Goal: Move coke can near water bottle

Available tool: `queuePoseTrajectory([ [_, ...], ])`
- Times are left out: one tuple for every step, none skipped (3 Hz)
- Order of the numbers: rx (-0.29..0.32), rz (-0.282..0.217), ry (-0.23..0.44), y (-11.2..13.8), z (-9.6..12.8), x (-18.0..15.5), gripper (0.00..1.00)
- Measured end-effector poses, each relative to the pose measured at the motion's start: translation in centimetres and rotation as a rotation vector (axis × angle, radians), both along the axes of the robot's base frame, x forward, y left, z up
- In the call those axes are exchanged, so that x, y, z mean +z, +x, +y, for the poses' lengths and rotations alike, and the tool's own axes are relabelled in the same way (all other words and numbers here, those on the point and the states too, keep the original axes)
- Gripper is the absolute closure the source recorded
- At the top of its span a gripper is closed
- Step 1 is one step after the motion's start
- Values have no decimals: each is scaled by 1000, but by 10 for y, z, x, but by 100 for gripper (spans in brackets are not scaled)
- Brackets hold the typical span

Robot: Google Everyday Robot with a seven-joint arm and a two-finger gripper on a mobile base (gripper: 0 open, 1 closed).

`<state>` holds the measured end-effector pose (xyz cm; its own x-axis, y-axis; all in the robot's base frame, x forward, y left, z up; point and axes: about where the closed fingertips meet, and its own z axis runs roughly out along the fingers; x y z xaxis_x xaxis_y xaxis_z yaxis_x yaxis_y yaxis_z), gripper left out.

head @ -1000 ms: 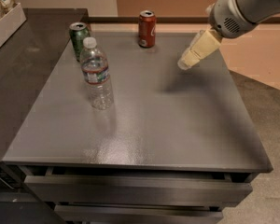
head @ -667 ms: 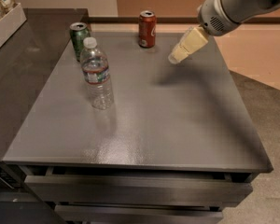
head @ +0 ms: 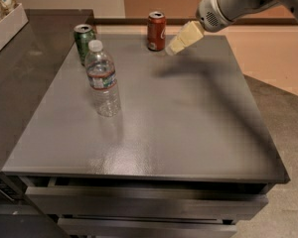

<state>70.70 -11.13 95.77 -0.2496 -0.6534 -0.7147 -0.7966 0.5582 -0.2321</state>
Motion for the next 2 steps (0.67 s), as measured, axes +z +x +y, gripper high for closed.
queuePoseTrajectory([
  [0, 42, 68, 31, 12, -14, 0],
  [-16, 44, 127, 53, 21, -23, 0],
])
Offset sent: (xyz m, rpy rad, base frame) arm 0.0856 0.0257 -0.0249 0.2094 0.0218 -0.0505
